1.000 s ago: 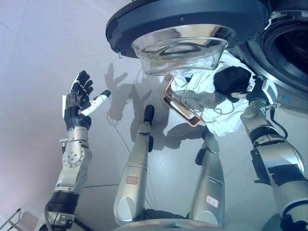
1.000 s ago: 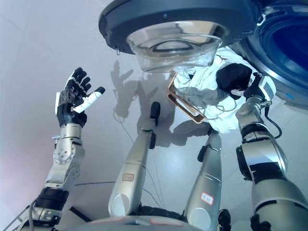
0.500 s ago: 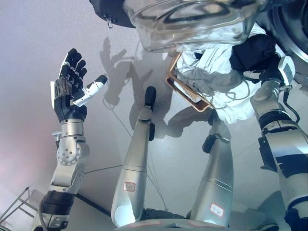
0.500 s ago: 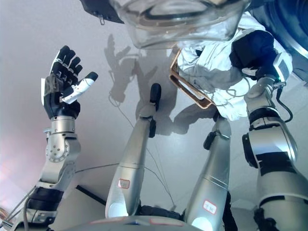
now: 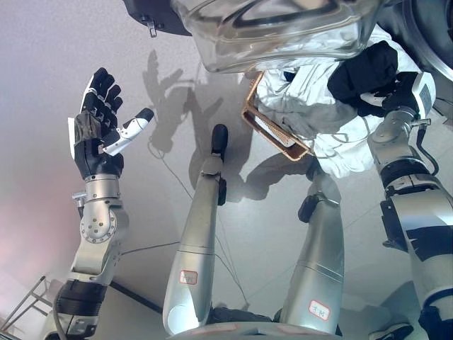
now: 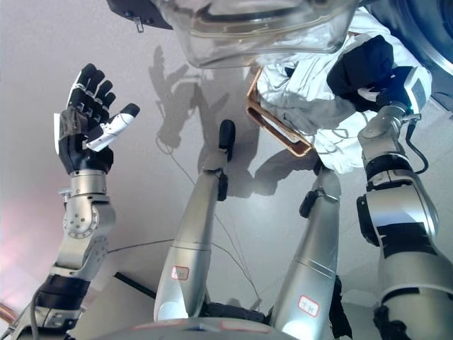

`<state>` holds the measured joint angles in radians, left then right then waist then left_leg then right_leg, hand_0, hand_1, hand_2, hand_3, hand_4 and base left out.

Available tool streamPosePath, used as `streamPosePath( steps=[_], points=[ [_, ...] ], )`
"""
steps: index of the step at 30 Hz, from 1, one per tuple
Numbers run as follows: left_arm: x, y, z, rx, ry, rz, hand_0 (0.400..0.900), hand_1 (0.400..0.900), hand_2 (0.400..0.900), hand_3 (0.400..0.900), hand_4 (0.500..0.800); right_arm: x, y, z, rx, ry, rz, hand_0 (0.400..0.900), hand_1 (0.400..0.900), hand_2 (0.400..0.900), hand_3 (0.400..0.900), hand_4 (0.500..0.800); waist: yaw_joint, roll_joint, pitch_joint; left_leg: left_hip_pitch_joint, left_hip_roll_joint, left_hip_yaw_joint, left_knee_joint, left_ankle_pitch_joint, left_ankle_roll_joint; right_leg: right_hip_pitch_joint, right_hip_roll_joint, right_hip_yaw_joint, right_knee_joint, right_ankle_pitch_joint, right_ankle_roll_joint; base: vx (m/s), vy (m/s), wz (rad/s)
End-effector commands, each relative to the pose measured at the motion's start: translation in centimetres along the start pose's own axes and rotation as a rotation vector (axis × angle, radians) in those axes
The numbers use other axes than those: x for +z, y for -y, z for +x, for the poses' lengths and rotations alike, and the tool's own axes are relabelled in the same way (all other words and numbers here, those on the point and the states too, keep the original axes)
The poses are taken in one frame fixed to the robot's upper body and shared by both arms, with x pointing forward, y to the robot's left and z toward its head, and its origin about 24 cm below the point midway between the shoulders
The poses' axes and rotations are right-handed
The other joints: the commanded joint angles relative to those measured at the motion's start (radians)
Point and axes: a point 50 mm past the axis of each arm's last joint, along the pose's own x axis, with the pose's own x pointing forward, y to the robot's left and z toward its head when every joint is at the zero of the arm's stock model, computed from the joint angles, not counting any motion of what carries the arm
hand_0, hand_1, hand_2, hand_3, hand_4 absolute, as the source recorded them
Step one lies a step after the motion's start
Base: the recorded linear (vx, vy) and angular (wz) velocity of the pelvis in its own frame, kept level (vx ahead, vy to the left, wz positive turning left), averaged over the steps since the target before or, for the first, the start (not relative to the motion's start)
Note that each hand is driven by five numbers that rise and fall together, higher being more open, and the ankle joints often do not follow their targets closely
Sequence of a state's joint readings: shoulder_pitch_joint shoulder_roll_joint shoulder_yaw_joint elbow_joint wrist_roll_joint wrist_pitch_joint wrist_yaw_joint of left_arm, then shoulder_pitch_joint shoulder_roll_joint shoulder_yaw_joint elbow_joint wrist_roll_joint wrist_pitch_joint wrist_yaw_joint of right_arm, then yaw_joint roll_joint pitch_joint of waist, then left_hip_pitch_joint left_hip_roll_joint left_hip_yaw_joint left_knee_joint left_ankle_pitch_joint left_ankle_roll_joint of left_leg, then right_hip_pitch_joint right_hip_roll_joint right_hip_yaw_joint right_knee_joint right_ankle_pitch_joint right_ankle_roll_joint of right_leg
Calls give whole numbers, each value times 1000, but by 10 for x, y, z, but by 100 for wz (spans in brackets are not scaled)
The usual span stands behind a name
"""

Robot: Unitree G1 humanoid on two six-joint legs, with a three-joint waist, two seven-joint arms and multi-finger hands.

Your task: Put the clothes in the basket into the washing machine.

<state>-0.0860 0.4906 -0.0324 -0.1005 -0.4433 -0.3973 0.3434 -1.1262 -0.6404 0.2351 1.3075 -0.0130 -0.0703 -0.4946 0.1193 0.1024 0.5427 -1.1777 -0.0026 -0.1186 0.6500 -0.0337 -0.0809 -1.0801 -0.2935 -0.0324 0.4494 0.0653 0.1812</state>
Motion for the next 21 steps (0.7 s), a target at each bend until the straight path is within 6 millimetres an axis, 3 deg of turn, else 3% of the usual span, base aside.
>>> streamPosePath(
  steps=[1, 4, 5, 6, 9, 11, 15, 16, 17, 18, 19, 21],
  points=[
    [22, -21, 1, 117, 149, -48, 900, 900, 900, 900, 800, 4, -3, -5, -25, 40, 219, 400, 400, 400, 400, 500, -11, 31, -23, 84, -71, 41, -178, 14, 88, 43, 76, -28, 100, -122, -80, -3, -26, -4],
    [7, -25, 4, 169, 96, -60, 900, 900, 900, 900, 800, 0, -14, -17, -20, -10, 597, 400, 400, 400, 400, 500, -28, 18, -23, 145, -61, 45, -219, 29, 83, 109, 83, -32, 53, -113, -81, 0, -22, -8],
    [-7, -30, 4, 218, 43, -55, 900, 900, 900, 900, 800, -10, -21, -24, -14, -52, 729, 400, 400, 400, 400, 500, -36, 15, -23, 193, -54, 50, -245, 35, 78, 156, 82, -32, 23, -107, -78, -83, -21, -10],
    [-12, -32, 4, 233, 24, -46, 900, 900, 900, 900, 800, -17, -24, -29, -9, -66, 776, 400, 400, 400, 400, 500, -39, 16, -23, 211, -49, 54, -273, 70, 80, 181, 78, -46, -11, -74, -83, -75, -10, -7],
    [-25, -37, 1, 270, -30, -38, 900, 900, 900, 900, 800, -30, -29, -38, 1, -105, 846, 400, 400, 400, 400, 500, -47, 15, -23, 274, -45, 52, -306, 80, 74, 255, 78, -52, -62, -62, -80, -10, -20, -3],
    [-39, -40, -3, 317, -91, -72, 900, 900, 900, 900, 800, -45, -37, -50, -22, -168, 1009, 400, 400, 400, 400, 500, -52, 17, -23, 356, -36, 52, -349, 91, 67, 346, 72, -59, -122, -49, -73, 53, -59, -8],
    [-45, -41, -6, 336, -114, -89, 900, 900, 900, 900, 800, -54, -33, -57, -135, -212, 1319, 400, 400, 400, 400, 500, -57, 29, -23, 452, -26, 49, -386, 95, 62, 454, 65, -62, -186, -35, -66, 53, -30, -6],
    [-45, -41, -6, 335, -115, -88, 900, 900, 900, 900, 800, -55, -33, -57, -135, -214, 1321, 400, 400, 400, 400, 500, -57, 29, -23, 456, -26, 48, -388, 95, 62, 458, 65, -63, -189, -34, -66, 40, -29, 2],
    [-45, -41, -7, 341, -117, -92, 900, 900, 900, 900, 800, -55, -29, -57, -201, -224, 1473, 400, 400, 400, 400, 500, -56, 34, -25, 476, -25, 48, -391, 93, 61, 482, 62, -62, -195, -36, -64, 0, 0, 0],
    [-45, -41, -7, 340, -118, -92, 900, 900, 900, 900, 800, -57, -29, -57, -200, -224, 1476, 400, 400, 400, 400, 500, -56, 34, -23, 480, -26, 48, -393, 93, 61, 487, 61, -63, -197, -35, -64, 40, -42, 7],
    [-45, -42, -7, 344, -116, -91, 900, 900, 900, 900, 800, -55, -26, -55, -261, -230, 1641, 400, 400, 400, 400, 500, -56, 42, -33, 489, -28, 48, -395, 89, 61, 492, 59, -62, -197, -39, -63, 35, -25, 7],
    [-43, -42, -6, 341, -110, -96, 900, 900, 900, 900, 800, -54, -22, -52, -281, -219, 1686, 400, 400, 400, 400, 500, -55, 46, -37, 491, -29, 47, -394, 87, 60, 496, 56, -62, -198, -39, -63, 35, -18, 5]
  ],
)
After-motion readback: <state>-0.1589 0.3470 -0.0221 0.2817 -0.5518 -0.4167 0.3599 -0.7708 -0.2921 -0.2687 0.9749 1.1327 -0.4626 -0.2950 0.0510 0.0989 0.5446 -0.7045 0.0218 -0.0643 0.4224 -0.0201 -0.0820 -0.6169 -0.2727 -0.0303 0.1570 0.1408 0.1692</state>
